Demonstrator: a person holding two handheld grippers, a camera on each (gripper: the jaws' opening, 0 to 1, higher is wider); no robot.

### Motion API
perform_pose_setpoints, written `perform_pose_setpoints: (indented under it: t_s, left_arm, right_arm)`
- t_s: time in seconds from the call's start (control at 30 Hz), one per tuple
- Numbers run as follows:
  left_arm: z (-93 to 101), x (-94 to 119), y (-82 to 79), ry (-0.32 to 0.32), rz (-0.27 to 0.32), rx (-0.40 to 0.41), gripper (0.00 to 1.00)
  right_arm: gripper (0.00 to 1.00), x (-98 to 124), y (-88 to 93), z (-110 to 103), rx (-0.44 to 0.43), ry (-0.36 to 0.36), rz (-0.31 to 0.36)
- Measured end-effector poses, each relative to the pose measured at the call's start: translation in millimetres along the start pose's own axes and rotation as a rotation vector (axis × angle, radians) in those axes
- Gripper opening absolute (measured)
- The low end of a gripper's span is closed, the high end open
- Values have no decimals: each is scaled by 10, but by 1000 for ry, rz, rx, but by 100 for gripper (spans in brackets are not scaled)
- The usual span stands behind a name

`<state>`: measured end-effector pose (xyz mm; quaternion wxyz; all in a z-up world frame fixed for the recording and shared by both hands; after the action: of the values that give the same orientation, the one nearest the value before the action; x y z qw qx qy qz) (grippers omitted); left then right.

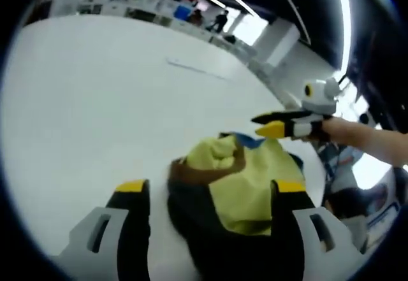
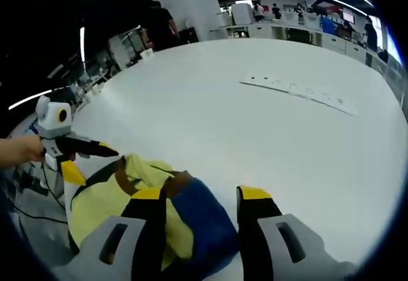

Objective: Fold the garment on the visible template until the final outline fits inside the template.

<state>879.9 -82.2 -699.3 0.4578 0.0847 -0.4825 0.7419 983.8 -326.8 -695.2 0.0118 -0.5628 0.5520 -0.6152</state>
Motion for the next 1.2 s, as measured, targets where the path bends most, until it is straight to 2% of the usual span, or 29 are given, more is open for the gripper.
perform_pose_setpoints:
  t_s: [0.13, 0.27, 0.5, 0.57, 0.63, 0.73, 0.9, 1.2]
  left_arm:
    - [-10, -6, 48, -1, -14, 21, 73]
    - [-21, -11, 67, 0, -18, 33, 71]
    - [-41, -27, 33, 6, -1, 62, 67]
    - [-42, -31, 33, 6, 1, 61, 66]
    - [-46, -31, 35, 6, 1, 67, 64]
    - [-50, -29, 44, 10, -7, 97, 60]
    - [-70, -30, 85, 26, -41, 134, 49]
    - [-109, -23, 150, 8, -85, 162, 29]
  right_arm:
    - [43, -34, 28, 16, -1, -1, -15]
    - [38, -72, 60, 41, -2, -6, -29]
    - [34, -154, 145, 64, 1, -14, -80]
    - [30, -195, 147, 80, 18, -19, -73]
    - [27, -211, 145, 98, -1, -14, -79]
    - [20, -260, 161, 111, -16, -14, -74]
    - [2, -289, 190, 60, -36, -34, -92]
    - [2, -197, 154, 10, -29, -27, -88]
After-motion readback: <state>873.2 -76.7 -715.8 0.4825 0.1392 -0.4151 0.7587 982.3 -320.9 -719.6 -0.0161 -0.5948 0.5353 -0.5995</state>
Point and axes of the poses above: the point that each gripper's makers call its tool centre point, and the gripper's own axes: x roughly backward along the fingers, z roughly to its right, y roughly out of its underside, the point moved 8 cm from there along x, roughly backward along the fingers, and after that the axes turned 1 degree about -z, right-handed, at the moved point
